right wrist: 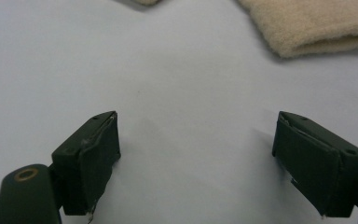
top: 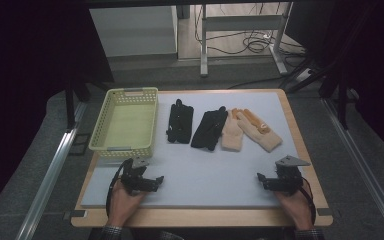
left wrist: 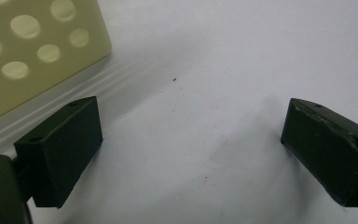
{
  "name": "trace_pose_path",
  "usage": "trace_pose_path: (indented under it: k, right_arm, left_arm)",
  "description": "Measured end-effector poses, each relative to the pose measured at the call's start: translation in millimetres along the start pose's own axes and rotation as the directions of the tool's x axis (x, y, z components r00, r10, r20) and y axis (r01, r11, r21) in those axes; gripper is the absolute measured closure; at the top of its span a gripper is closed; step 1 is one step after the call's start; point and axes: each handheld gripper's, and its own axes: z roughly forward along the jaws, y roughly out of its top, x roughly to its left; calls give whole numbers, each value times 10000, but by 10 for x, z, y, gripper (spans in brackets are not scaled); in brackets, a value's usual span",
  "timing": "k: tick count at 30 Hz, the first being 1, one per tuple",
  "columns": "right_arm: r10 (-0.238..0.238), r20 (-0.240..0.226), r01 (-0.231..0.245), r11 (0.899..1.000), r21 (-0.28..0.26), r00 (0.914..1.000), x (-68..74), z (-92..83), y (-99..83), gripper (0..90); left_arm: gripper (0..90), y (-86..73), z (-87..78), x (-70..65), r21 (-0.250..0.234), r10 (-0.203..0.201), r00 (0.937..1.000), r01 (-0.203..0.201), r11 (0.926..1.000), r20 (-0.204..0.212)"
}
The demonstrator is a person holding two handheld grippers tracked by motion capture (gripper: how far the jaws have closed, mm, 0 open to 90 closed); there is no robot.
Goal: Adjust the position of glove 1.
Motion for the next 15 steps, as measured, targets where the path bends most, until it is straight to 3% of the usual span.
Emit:
trace_pose_path:
  k: [15]
  right_arm:
    - [19,31,-19,10000,7,10000,6,-6,-8,141]
  left_arm:
    - [55,-2,-2,0,-3,5,10000,-5,10000,-6]
